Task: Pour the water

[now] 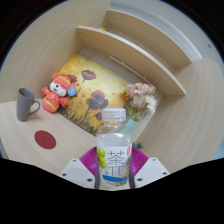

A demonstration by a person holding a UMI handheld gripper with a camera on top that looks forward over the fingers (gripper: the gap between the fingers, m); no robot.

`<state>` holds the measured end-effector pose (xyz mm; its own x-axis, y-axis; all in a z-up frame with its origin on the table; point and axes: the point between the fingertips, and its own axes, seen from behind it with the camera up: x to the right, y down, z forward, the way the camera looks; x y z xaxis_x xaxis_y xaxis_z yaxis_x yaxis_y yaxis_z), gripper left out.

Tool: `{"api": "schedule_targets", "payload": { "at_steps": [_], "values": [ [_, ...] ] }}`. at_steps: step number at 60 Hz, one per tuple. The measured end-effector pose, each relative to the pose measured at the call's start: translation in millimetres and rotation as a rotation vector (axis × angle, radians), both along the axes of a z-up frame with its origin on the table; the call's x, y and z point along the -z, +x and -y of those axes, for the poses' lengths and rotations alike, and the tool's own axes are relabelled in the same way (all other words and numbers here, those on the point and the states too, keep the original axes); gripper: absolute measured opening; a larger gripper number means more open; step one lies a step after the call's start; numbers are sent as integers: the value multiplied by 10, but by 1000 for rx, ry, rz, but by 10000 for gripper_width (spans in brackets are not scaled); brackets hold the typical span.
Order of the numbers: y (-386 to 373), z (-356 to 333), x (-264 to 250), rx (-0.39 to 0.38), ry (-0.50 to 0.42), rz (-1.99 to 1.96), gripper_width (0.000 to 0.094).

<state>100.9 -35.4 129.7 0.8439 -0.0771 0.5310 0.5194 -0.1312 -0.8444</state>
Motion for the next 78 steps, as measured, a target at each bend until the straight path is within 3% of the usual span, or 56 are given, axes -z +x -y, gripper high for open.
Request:
{"api": "schedule_targets", "payload": {
  "at_steps": [19,32,59,71,78],
  "values": [
    [-1656,-515,-535,-227,89,770,393],
    [-2336,-715,-661,-299,182,1175,393],
    [-2768,-724,-602,-324,312,1754,394],
    [-2800,-715,-591,-328,328,1708,394],
    [-2756,-707,-805,-305,316,1451,392]
  ]
}}
